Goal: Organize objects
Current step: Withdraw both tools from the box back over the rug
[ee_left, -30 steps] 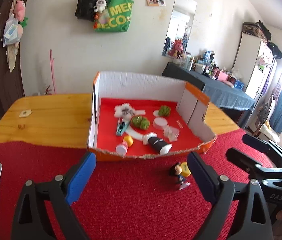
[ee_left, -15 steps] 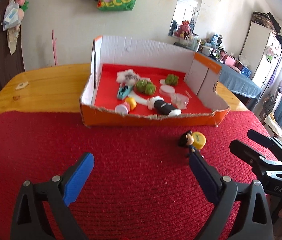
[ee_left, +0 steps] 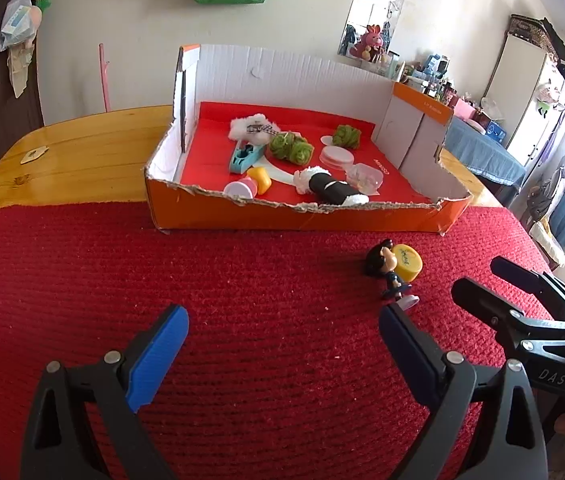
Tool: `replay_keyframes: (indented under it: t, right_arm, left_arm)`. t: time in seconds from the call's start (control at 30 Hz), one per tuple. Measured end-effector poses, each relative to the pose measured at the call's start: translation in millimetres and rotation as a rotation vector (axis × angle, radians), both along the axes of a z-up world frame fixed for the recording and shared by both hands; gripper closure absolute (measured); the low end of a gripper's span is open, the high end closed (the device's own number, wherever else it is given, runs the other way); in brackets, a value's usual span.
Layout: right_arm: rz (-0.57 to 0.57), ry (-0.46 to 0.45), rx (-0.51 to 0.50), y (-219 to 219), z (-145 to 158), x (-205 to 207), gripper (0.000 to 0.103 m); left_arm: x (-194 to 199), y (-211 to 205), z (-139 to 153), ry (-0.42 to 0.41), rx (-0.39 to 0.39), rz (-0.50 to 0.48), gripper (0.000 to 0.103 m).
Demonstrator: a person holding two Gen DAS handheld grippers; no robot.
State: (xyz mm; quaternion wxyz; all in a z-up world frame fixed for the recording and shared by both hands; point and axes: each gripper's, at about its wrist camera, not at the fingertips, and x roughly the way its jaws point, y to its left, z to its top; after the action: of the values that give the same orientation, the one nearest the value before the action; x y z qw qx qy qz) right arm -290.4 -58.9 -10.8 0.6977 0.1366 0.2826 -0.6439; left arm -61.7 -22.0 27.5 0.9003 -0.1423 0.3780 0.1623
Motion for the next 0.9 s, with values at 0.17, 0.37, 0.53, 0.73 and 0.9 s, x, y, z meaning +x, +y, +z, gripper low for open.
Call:
replay_keyframes:
  t: [0.17, 0.37, 0.53, 0.73, 0.9]
  right_arm:
    - [-0.065, 0.002, 0.004, -0.5, -0.4, -0.6, 0.011]
    - [-0.111, 0.008, 0.009, -2.4, 1.2, -3.2, 0.011]
    - [-0.158, 0.010, -0.001, -4.1, 6.2, -13.1, 0.011]
    - [-0.227, -0.019, -0.007, -7.8, 14.1, -34.2, 0.011]
    - [-0.264, -0.049, -0.010, -8.9, 18.9, -46.4, 0.011]
  left_arm:
    - [1.9, 0.4, -0.6, 0.006, 0.001, -0.014, 0.005]
    - [7.6, -3.2, -2.3, 0.016, -0.014, -0.035, 0.005]
    - [17.5, -12.0, -4.1, 0.036, -0.026, -0.067, 0.005]
    - [36.5, -30.8, -8.2, 0.062, -0.024, -0.126, 0.005]
    - [54.9, -40.9, -14.2, 0.110, 0.063, -0.130, 0.005]
